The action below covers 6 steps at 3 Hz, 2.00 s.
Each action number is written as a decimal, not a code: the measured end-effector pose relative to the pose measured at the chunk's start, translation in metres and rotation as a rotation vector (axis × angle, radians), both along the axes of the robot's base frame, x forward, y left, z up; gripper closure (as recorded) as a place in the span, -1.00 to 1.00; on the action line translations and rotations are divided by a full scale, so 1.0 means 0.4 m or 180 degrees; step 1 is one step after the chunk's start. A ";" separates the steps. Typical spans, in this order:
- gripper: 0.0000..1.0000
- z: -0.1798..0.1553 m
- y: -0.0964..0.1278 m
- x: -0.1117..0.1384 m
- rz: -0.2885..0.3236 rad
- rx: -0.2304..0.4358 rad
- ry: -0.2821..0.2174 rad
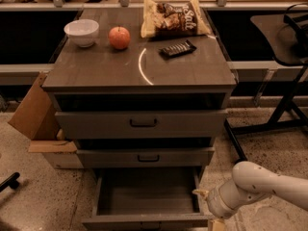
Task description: Close bottom drawer
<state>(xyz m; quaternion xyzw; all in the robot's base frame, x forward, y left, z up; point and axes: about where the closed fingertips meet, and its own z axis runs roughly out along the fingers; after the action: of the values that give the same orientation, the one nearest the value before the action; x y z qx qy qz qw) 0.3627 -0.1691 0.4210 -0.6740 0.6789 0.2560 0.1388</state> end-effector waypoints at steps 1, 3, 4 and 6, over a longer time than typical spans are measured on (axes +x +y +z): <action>-1.00 -0.092 0.004 -0.010 0.0110 0.0160 0.0012; -0.21 -0.241 0.017 -0.014 0.0140 0.0472 0.0135; 0.25 -0.247 0.022 -0.018 0.0140 0.0482 0.0150; 1.00 -0.262 0.026 -0.021 0.0146 0.0466 0.0170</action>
Offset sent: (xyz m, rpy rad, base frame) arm -0.0044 0.0034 -0.1096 0.1571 0.0454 0.0550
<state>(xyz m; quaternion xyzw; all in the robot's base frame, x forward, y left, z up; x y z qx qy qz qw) 0.3541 -0.1587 0.3160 -0.6703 0.6463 0.3259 0.1636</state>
